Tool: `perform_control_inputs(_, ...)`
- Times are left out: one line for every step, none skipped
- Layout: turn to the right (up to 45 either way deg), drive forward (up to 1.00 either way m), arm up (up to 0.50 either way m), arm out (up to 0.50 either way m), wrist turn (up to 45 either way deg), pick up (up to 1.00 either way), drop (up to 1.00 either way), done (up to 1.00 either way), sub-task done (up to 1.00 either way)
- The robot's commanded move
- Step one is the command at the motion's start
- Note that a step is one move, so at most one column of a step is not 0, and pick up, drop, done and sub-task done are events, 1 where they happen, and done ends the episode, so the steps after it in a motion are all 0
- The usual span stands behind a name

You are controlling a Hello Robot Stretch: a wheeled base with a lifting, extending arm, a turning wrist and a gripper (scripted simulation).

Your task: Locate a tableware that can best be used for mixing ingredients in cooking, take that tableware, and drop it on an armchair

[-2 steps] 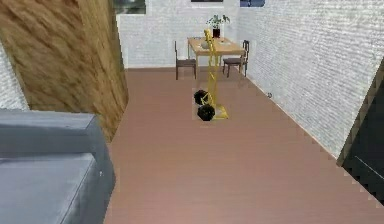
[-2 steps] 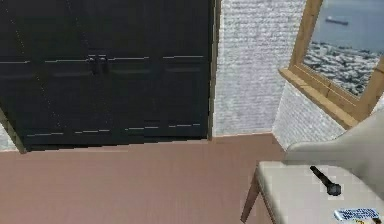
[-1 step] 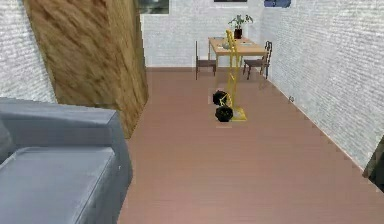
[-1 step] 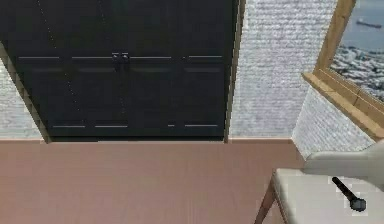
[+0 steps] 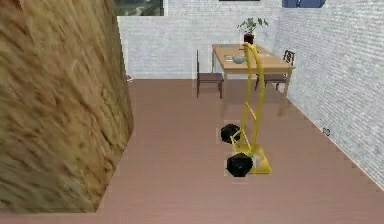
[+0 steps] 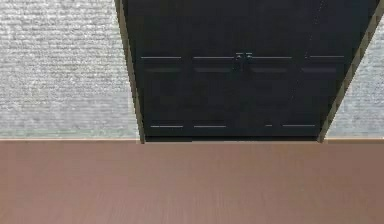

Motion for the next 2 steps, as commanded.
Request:
perform_control_inputs(0.0, 0.6, 0.0, 0.0, 0.0, 0.0, 0.0, 0.0, 0.0)
perform_control_inputs(-3.0, 0.0, 0.0, 0.0, 0.0, 0.0, 0.0, 0.0, 0.0)
